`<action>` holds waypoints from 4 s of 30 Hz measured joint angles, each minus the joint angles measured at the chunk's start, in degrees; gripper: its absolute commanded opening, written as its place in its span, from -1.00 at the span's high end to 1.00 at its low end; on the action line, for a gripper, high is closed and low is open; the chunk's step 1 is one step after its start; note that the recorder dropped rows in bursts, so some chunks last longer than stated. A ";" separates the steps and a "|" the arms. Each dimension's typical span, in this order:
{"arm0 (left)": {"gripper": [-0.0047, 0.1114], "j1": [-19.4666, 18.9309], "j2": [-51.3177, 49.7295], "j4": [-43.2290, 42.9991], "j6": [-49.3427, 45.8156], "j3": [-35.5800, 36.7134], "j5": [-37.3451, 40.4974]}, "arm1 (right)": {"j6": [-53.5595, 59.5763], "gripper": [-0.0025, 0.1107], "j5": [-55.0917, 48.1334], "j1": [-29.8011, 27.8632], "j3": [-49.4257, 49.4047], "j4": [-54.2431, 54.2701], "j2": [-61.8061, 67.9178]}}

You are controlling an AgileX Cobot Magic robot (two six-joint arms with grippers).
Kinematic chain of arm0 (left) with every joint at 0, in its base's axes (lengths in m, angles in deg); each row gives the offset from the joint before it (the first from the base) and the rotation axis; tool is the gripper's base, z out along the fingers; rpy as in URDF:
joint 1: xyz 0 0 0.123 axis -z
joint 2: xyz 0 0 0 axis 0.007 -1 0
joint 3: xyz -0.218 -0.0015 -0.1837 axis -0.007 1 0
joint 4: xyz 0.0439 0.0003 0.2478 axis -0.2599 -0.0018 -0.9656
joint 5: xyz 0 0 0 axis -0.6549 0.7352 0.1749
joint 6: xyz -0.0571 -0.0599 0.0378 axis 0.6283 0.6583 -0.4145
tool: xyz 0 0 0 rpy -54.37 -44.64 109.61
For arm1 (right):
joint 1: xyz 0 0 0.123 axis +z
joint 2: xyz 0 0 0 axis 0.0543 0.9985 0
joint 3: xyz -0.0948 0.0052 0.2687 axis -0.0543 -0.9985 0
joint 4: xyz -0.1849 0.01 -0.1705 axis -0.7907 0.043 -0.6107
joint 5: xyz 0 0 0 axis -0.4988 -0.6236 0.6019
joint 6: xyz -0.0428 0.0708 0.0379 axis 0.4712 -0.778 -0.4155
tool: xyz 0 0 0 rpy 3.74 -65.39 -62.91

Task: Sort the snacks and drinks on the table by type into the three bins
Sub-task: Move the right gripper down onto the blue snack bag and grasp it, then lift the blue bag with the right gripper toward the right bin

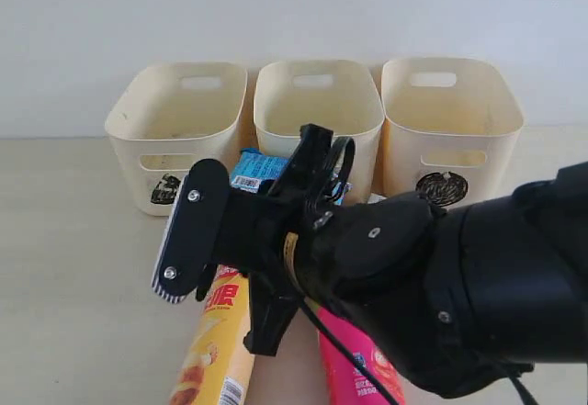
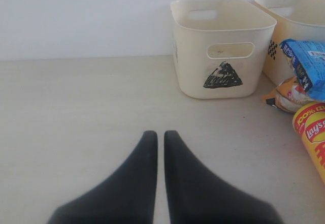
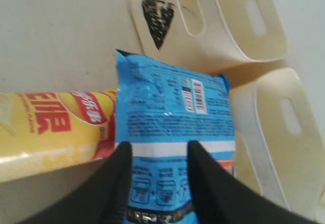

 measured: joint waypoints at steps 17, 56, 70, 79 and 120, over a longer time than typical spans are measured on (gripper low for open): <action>0.85 0.00 0.00 0.00 0.00 0.00 0.00 | -3.94 -0.47 -15.58 -0.20 0.00 -5.38 12.58; 0.85 0.00 0.00 0.00 0.00 0.00 0.00 | -8.66 -0.05 -8.68 -9.27 12.20 -5.62 15.86; 0.85 0.00 0.00 0.00 0.00 0.00 0.00 | -7.05 -0.14 -0.79 -12.43 12.53 -5.74 15.86; 0.85 0.00 0.00 0.00 0.00 0.00 0.00 | -7.62 0.96 5.39 -15.50 12.53 -5.85 15.86; 0.85 0.00 0.00 0.00 0.00 0.00 0.00 | -4.95 0.96 0.54 -21.38 12.62 -5.14 -5.38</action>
